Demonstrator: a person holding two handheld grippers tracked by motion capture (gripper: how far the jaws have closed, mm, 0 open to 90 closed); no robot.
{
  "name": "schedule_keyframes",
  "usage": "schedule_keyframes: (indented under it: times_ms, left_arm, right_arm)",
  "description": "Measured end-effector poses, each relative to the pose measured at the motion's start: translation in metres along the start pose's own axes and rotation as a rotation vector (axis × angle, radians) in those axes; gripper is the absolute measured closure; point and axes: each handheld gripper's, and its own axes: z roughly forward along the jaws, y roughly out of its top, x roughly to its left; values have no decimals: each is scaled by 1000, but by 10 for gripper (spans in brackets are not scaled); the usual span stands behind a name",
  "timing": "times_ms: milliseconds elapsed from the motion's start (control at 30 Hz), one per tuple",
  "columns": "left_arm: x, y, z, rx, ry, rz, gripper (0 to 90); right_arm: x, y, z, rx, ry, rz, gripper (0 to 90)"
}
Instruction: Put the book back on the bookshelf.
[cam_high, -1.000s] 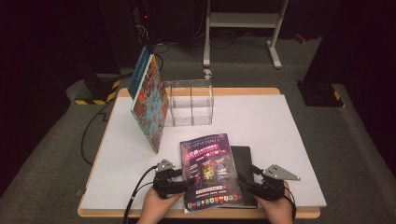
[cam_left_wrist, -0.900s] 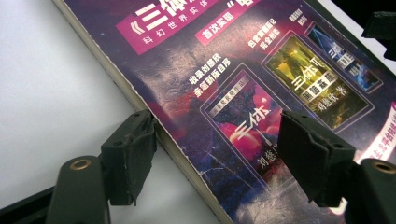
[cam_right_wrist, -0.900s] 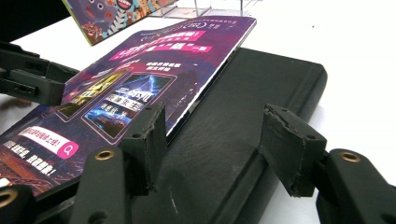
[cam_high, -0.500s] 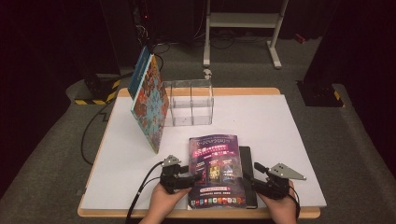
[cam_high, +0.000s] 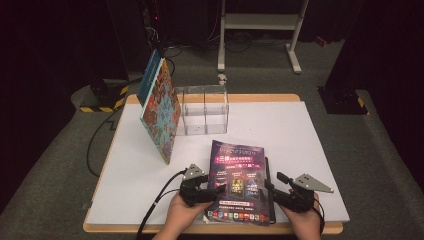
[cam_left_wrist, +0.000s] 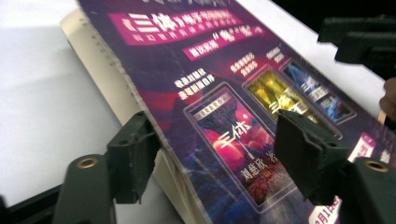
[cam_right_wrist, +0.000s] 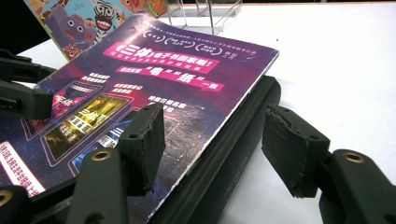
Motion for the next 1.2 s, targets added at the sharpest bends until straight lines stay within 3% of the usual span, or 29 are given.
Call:
schedule_keyframes:
  times_ms: [133, 267, 367, 467, 533, 600, 633, 667, 700, 867, 1000, 1033, 1200]
  left_arm:
    - [-1, 1, -2, -19, -4, 10, 350]
    - [-5, 2, -5, -69, -40, 31, 368]
    - [-5, 2, -6, -67, -19, 46, 374]
    - [0, -2, -6, -81, 71, 48, 374]
    - [8, -8, -3, -77, 90, 1, 355]
    - [13, -12, 4, -65, 112, -24, 277]
    - [15, -13, 8, -61, 100, -47, 241]
    - [17, -12, 11, -56, 52, -88, 234]
    - [18, -12, 13, -52, 21, -101, 235]
    - [15, -10, 15, -43, 15, -101, 241]
    - [5, -8, 17, -41, 4, -72, 268]
    - [4, -6, 17, -31, 5, -34, 270]
    - [-2, -6, 18, -37, 9, 13, 276]
  right_arm:
    - [2, 1, 3, 6, 9, -1, 379]
    - [4, 1, 8, 23, 16, -5, 369]
    - [5, 1, 13, 37, 13, 11, 343]
    - [6, 1, 20, 64, 19, 20, 323]
    - [7, 1, 21, 67, 22, 17, 324]
    - [7, 1, 21, 69, 26, 12, 325]
    - [7, 1, 21, 70, 26, 13, 326]
    - [7, 0, 21, 72, 27, 13, 327]
    - [6, 0, 21, 75, 29, 15, 328]
    - [5, -1, 19, 71, 27, 19, 332]
    - [6, 0, 19, 72, 27, 17, 333]
    - [5, 0, 19, 71, 26, 16, 333]
    - [1, 0, 15, 58, 10, 33, 326]
